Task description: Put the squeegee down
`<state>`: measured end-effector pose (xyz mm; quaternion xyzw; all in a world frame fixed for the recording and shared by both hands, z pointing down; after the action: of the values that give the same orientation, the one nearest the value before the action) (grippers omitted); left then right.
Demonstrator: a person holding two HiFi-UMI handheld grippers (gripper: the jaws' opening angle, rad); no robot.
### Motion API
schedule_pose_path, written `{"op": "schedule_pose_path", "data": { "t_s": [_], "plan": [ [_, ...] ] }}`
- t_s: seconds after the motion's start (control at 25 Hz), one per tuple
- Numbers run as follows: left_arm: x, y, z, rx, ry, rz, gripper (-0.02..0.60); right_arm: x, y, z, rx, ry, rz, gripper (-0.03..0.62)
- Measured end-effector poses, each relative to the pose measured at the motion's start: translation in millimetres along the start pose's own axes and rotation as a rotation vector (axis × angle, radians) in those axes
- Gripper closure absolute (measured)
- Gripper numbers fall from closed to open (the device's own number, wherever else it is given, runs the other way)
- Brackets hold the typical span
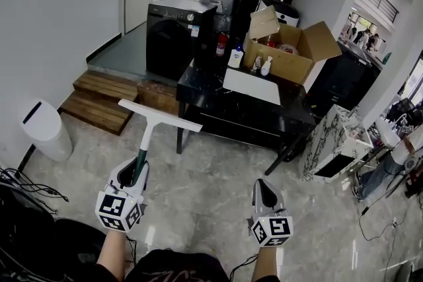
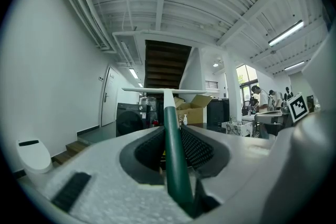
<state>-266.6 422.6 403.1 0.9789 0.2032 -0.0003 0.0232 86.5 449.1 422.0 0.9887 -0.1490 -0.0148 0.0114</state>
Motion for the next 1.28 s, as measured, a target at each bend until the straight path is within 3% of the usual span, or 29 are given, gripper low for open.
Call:
{"op": "schedule_pose_path", "data": {
  "t_s": [0.4,0.92,1.28],
  "plan": [
    [-11.9,29.8,-9.1,-0.01,-0.011,-0.023,0.483,7.4,22.9,-7.5,-0.009,-0.036,-0.023,0.583],
    [-41.1,99.2,-24.3,-0.057,-0.002,0.032,0.483,46.0,111.3,-25.7,-0.028,-0.021,0.014,0.585],
    [-47.9,166.7,-35.4,-0.093,-0.01,0.03,0.483,80.7,173.8,-33.2,-0.041,-0.018,0.027,0.583]
  ]
}}
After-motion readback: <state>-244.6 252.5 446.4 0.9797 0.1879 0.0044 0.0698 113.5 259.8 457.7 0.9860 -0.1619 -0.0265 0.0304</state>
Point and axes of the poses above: the fingertips, and each gripper's own axes: y forward along the fingers, x to its right, z out of its top, the point moved 3 cm from there along -y, backward along the fingers, and after that the axes turned 2 degrees about y, right-handed, at the moved point
